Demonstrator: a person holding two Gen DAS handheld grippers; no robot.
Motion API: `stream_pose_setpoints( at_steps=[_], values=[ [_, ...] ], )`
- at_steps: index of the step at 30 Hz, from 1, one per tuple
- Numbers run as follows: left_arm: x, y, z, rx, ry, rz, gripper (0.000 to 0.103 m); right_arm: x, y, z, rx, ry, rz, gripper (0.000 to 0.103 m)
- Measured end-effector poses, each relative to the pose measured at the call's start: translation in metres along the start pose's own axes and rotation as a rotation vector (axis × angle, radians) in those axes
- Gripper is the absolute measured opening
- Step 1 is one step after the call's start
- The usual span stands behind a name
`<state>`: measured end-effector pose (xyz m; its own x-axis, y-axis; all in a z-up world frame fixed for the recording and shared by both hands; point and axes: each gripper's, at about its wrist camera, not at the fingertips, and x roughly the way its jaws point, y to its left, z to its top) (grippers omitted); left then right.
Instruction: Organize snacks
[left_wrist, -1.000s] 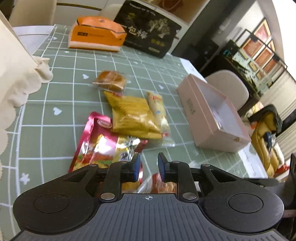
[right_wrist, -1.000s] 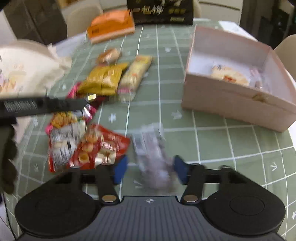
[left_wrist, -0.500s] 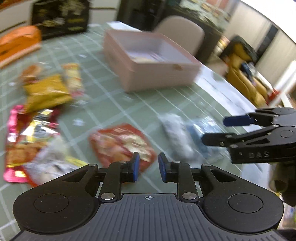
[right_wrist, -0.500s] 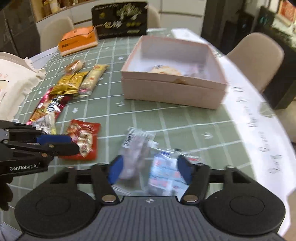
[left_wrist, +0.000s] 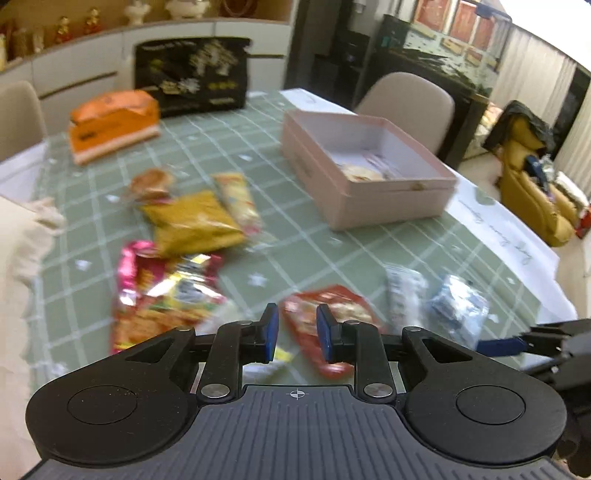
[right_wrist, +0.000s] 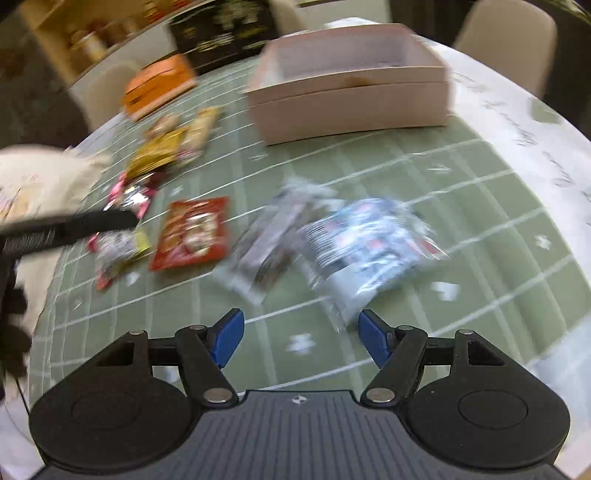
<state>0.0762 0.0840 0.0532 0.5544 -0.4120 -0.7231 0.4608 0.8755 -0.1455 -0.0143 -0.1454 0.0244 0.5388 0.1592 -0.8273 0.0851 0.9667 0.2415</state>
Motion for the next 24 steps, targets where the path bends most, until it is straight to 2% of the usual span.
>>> stream_pose_setpoints(
  at_steps=[5,8,13,19,22,24],
  values=[
    [-0.011,0.040,-0.005,-0.101,0.002,0.098,0.026,-0.003,0.017,-0.002,-0.107,-0.014,-0.070,0.070],
    [-0.016,0.066,-0.013,-0.205,0.006,0.125,0.026,-0.012,0.018,0.002,-0.136,-0.037,-0.057,0.070],
    [-0.013,0.056,-0.019,-0.051,0.034,0.058,0.027,-0.014,0.022,0.011,-0.145,-0.048,-0.065,0.070],
    [0.013,0.018,-0.036,0.109,0.184,-0.056,0.032,-0.011,0.023,0.015,-0.158,-0.042,-0.084,0.070],
    [0.003,0.002,-0.037,0.186,0.145,-0.087,0.034,-0.008,0.018,0.015,-0.144,-0.028,-0.094,0.070],
    [-0.008,0.000,-0.029,0.212,0.082,-0.085,0.035,-0.008,0.015,0.014,-0.146,-0.020,-0.103,0.070]
  ],
)
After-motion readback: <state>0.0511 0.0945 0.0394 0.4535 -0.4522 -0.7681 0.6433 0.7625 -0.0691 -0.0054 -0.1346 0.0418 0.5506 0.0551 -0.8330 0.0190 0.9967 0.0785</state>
